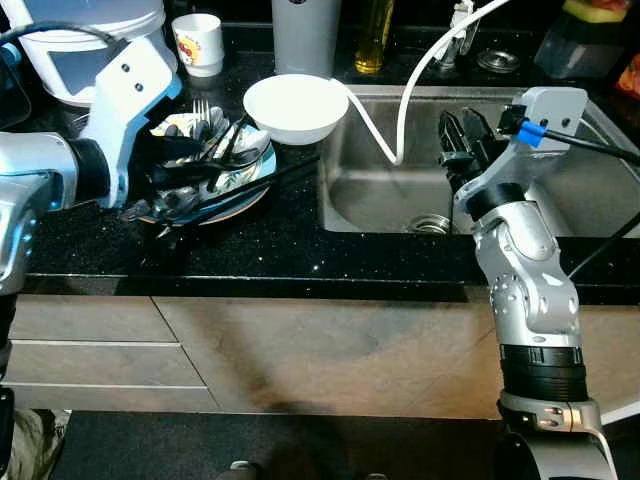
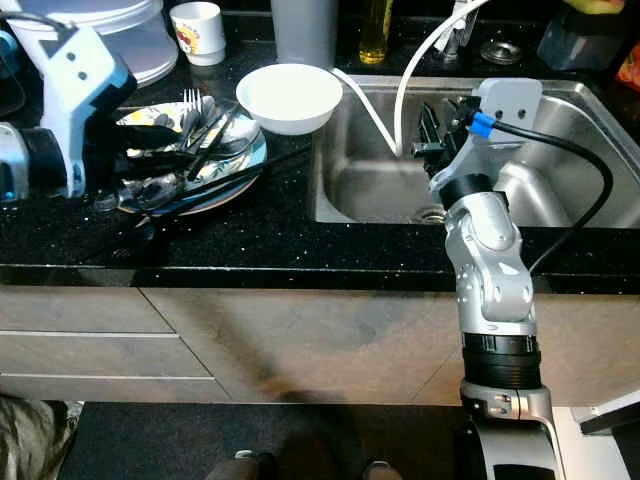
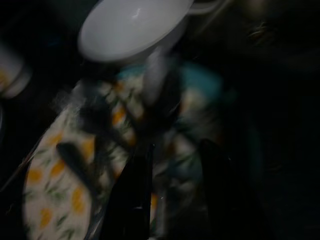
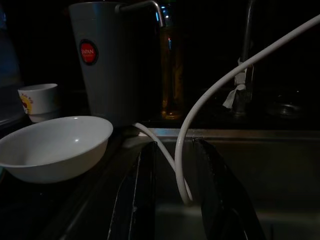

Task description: Kitchen organization

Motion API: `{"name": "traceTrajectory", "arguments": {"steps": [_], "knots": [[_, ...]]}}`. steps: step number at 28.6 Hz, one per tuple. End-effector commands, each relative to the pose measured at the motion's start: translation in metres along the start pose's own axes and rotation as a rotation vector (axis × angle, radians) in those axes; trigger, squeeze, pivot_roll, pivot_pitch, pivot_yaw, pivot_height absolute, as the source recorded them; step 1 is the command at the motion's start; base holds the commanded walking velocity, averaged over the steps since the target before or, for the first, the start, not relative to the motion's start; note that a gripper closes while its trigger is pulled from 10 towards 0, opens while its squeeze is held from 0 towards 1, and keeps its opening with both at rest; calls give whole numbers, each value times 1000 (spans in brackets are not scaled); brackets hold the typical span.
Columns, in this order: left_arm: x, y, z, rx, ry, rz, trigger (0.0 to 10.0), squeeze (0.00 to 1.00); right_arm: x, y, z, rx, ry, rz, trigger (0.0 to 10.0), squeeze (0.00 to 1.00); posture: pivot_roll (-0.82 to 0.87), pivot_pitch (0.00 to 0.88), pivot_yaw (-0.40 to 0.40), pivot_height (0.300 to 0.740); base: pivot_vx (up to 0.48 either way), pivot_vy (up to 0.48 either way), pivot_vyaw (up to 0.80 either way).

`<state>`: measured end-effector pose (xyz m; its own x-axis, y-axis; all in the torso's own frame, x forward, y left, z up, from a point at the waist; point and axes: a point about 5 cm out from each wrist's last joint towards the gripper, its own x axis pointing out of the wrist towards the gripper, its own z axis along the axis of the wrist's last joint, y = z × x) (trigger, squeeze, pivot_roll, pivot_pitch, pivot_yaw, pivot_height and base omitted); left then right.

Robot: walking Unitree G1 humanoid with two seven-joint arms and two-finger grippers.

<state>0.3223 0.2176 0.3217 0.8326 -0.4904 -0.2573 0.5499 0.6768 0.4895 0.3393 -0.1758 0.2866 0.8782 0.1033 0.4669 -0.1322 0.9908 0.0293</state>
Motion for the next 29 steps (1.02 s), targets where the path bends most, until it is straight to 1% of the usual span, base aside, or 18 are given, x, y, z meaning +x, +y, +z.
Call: {"name": "traceTrajectory", "arguments": {"steps": [1,2,3,4,5,6,8,9,10,13,16,17,18,21,26,27,28,29], "knots": [[7,4,1,-40,6,93,10000,0,-1,2,0,4,2,6,10000,0,141,134,28,740,0,0,0],[10,4,1,-67,1,114,10000,0,-1,2,0,5,1,6,10000,0,141,134,28,740,0,0,0],[17,2,3,-162,-26,147,10000,0,-1,2,0,5,1,6,10000,0,133,136,25,740,0,0,0],[17,2,3,-162,-26,147,10000,0,-1,2,0,5,1,6,10000,0,133,136,25,740,0,0,0],[25,-2,7,-294,-73,170,10000,0,-1,1,1,5,2,5,10000,0,130,141,20,740,0,0,0],[25,-2,7,-294,-73,170,10000,0,-1,1,1,5,2,5,10000,0,130,141,20,740,0,0,0],[36,-13,20,-519,-150,140,10000,0,-1,0,1,0,7,8,10000,0,130,141,20,740,0,0,0],[36,-13,20,-519,-150,140,10000,0,-1,0,1,0,7,8,10000,0,130,141,20,740,0,0,0],[38,-15,23,-598,-163,112,10000,0,-1,0,2,-2,7,11,10000,0,130,141,20,740,0,0,0],[40,-14,26,-744,-158,63,10000,0,1,-1,3,-4,6,16,10000,0,130,141,20,740,0,0,0],[40,-13,25,-738,-123,104,10000,0,1,-1,3,-3,5,17,10000,0,130,141,20,740,0,0,0],[40,-11,21,-694,-84,163,10000,0,1,-1,3,0,4,18,10000,0,131,145,9,740,0,0,0],[40,-11,21,-694,-84,163,10000,0,1,-1,3,0,4,18,10000,0,131,145,9,740,0,0,0],[36,-13,15,-665,9,270,10000,0,1,2,1,12,4,19,10000,0,142,146,15,740,0,0,0],[37,-28,12,-706,65,201,10000,0,1,2,1,17,6,20,10000,0,144,142,19,740,0,0,0],[37,-28,12,-711,65,202,10000,271,1,2,1,17,6,20,10000,0,143,141,19,740,0,0,0],[37,-28,12,-711,65,202,10000,271,1,2,1,17,6,20,10000,0,143,141,19,740,0,0,0],[37,-28,12,-729,63,195,10000,1000,1,2,1,17,5,20,10000,0,143,138,20,740,0,0,0]]}}
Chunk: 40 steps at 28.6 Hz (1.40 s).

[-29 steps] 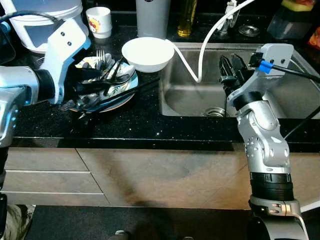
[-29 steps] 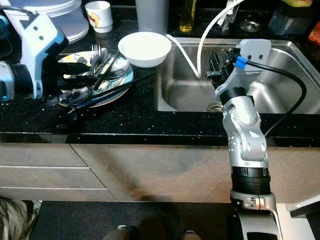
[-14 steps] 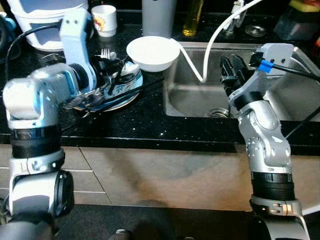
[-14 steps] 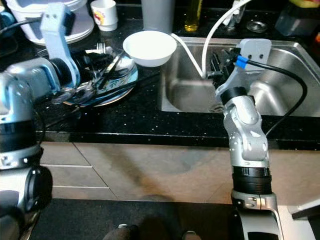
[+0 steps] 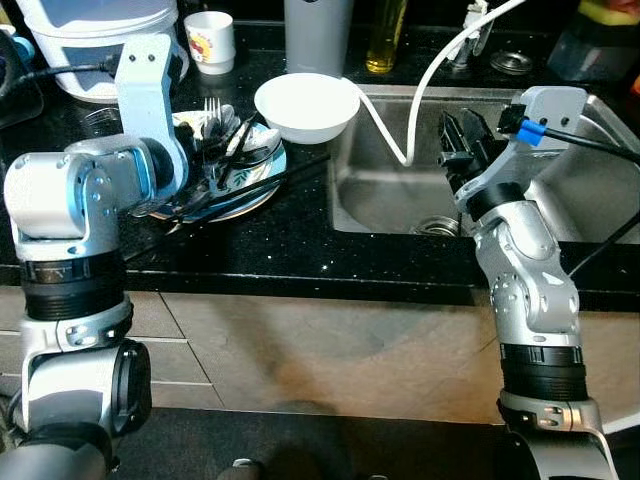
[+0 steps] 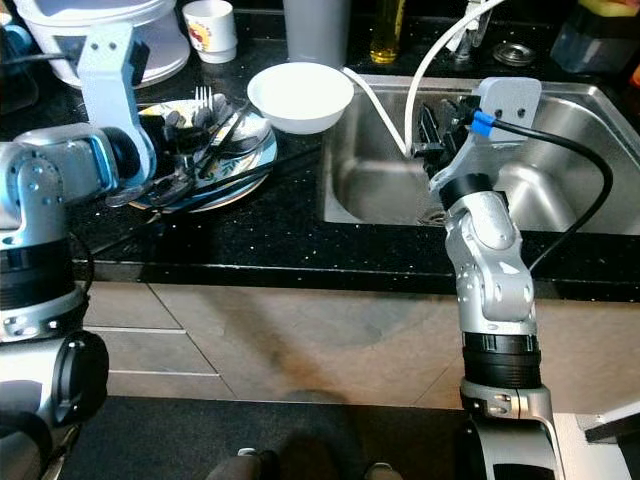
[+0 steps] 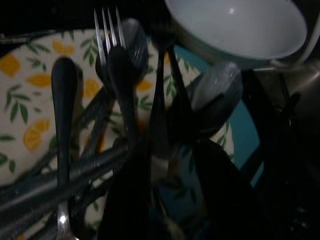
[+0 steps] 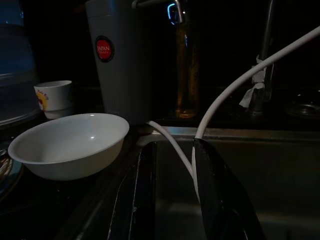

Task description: Kitchen organization

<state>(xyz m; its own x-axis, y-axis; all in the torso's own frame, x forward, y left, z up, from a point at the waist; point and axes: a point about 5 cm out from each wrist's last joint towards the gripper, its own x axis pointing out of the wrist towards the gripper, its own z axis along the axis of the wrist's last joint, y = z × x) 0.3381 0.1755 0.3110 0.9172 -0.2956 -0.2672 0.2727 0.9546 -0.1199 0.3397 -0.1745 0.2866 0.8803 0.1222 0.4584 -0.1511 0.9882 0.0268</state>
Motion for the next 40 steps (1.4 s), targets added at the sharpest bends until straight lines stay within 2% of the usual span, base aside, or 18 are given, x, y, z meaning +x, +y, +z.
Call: {"name": "traceTrajectory", "arguments": {"steps": [1,4,5,6,7,14,16,20,27,28,29,31,40], "knots": [[1,-1,-2,-16,8,-3,10000,1000,1,1,1,11,-7,3,10000,0,142,135,21,740,0,0,0],[1,-2,2,-24,-3,-5,10000,1000,1,1,1,11,-10,3,10000,0,143,133,24,740,0,0,0],[1,-3,3,-32,-3,-8,10000,647,1,1,1,11,-10,3,10000,0,143,130,25,740,0,0,0],[1,-3,3,-37,-3,-7,10000,647,1,2,1,11,-11,3,10000,0,145,129,27,740,0,0,0],[0,-4,5,-37,-5,-7,10000,0,1,2,1,12,-11,2,10000,0,145,129,27,740,0,0,0],[2,-20,12,-59,-23,-93,10000,0,1,3,1,16,-15,4,10000,0,148,123,30,740,0,0,0],[5,-20,9,-60,-3,-77,10000,0,2,4,0,18,-16,6,10000,0,145,115,33,740,0,0,0],[8,-21,-9,-74,65,-60,10000,0,1,3,1,17,-16,4,10000,0,146,120,34,740,0,0,0],[9,-18,-18,-94,89,-27,10000,0,1,3,0,21,-14,7,10000,0,146,124,32,740,0,0,0],[10,-17,-21,-101,96,-18,8706,0,1,3,1,21,-14,8,10000,0,147,124,30,740,0,0,0],[10,-17,-21,-101,96,-18,8706,0,1,3,1,21,-14,8,10000,0,147,124,30,740,0,0,0],[11,-16,-24,-112,107,-9,0,0,1,3,1,21,-15,9,10000,0,143,126,30,740,0,0,0],[12,-15,-23,-133,94,-1,0,0,2,3,1,21,-15,8,10000,0,143,128,27,740,0,0,0]]}}
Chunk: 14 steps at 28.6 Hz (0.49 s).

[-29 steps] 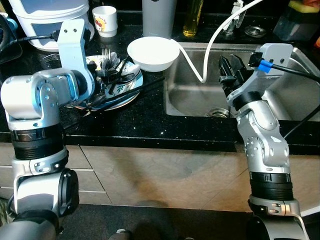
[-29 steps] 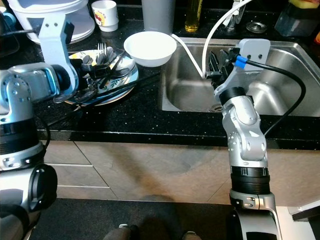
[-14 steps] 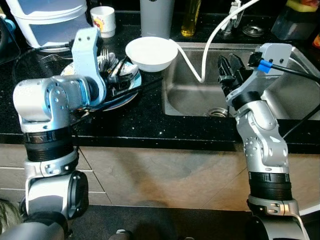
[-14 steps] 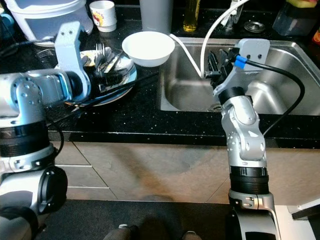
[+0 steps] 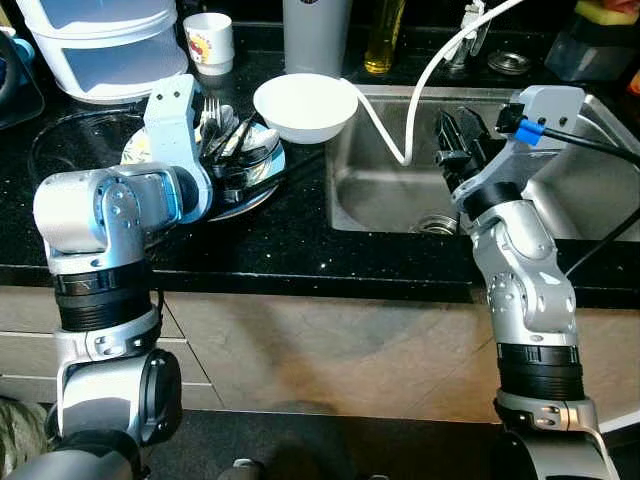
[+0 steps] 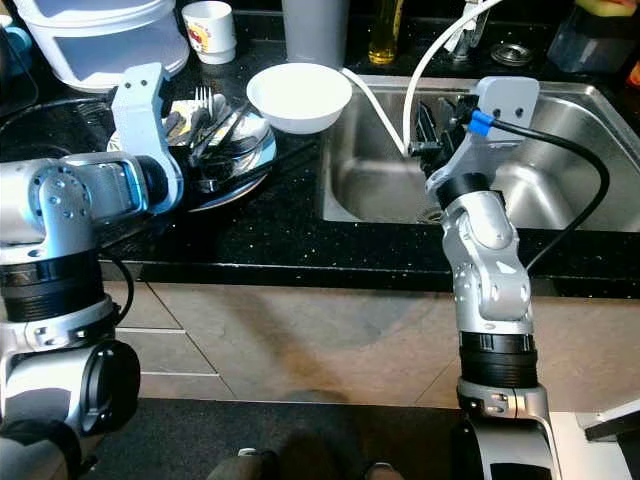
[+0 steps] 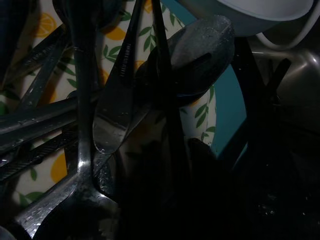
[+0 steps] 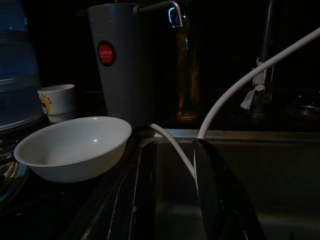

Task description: Kitchen organization

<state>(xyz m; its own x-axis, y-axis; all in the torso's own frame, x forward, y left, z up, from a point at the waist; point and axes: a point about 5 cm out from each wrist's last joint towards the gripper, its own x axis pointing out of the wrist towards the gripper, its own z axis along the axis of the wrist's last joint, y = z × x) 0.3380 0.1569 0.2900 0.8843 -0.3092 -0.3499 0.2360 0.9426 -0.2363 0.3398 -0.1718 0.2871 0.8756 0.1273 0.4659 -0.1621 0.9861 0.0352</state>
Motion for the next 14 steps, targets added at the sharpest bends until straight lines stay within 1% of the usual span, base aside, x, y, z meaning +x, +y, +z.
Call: {"name": "traceTrajectory", "arguments": {"steps": [1,4,5,8,9,10,11,14], "knots": [[0,-1,2,1,-35,17,0,0,1,0,1,9,-8,2,10000,0,143,129,27,740,0,0,0],[-3,-1,13,39,-149,65,0,0,1,0,2,10,-8,2,10000,0,144,130,25,740,0,0,0],[-4,0,16,30,-177,73,4863,0,1,0,2,11,-8,3,10000,0,144,130,25,740,0,0,0],[-5,1,18,12,-199,78,4863,0,2,0,2,11,-8,3,10000,0,144,130,25,740,0,0,0],[-8,0,23,28,-245,85,10000,0,2,1,2,12,-9,4,10000,0,143,132,23,740,0,0,0],[-8,0,23,28,-245,85,10000,0,2,1,2,12,-9,4,10000,0,143,132,23,740,0,0,0],[-12,-2,29,64,-306,98,10000,0,2,0,2,12,-9,5,10000,0,143,132,23,740,0,0,0],[-15,-1,34,93,-354,134,10000,0,2,0,2,14,-10,4,10000,0,143,133,21,740,0,0,0]]}}
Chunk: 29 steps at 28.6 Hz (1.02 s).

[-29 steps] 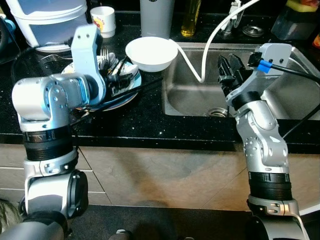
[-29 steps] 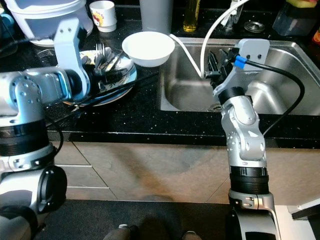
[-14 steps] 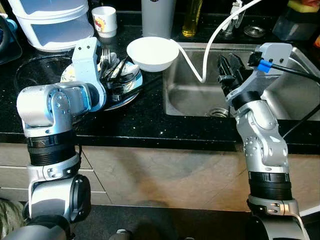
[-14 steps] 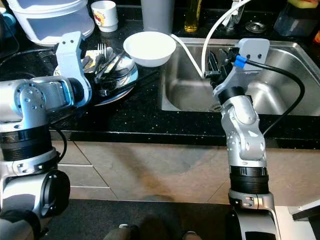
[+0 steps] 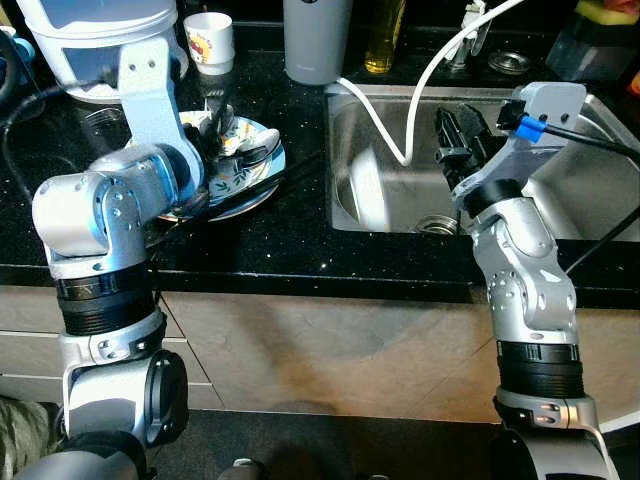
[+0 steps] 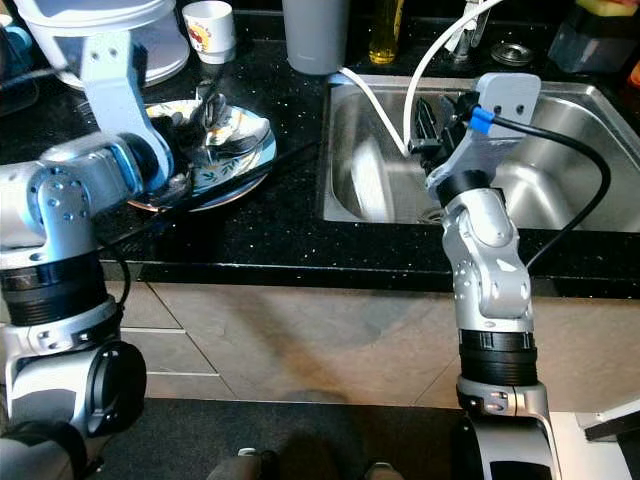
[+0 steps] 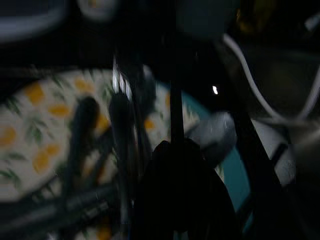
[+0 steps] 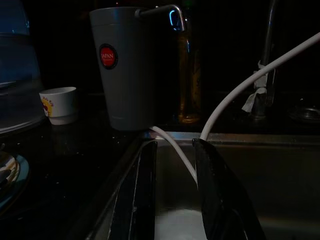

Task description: Kitchen organization

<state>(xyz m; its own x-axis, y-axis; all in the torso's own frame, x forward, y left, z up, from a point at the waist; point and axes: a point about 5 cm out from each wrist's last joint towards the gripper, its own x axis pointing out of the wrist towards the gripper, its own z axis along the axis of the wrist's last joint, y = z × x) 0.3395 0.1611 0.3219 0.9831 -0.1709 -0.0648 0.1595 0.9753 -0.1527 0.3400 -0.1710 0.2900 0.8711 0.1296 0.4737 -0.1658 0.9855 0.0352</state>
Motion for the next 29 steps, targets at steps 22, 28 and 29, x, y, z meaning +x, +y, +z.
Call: {"name": "traceTrajectory", "arguments": {"steps": [22,28,29], "knots": [[-21,-18,-16,700,-414,-362,10000,0,-19,0,45,647,-251,294,10000,0,117,133,4,740,0,0,0],[-36,-49,-25,488,-433,-648,10000,0,-29,14,41,759,-204,433,10000,0,104,129,0,740,0,0,0],[-38,-53,-28,480,-433,-688,10000,0,-30,15,40,773,-197,443,10000,0,104,129,0,740,0,0,0]]}}
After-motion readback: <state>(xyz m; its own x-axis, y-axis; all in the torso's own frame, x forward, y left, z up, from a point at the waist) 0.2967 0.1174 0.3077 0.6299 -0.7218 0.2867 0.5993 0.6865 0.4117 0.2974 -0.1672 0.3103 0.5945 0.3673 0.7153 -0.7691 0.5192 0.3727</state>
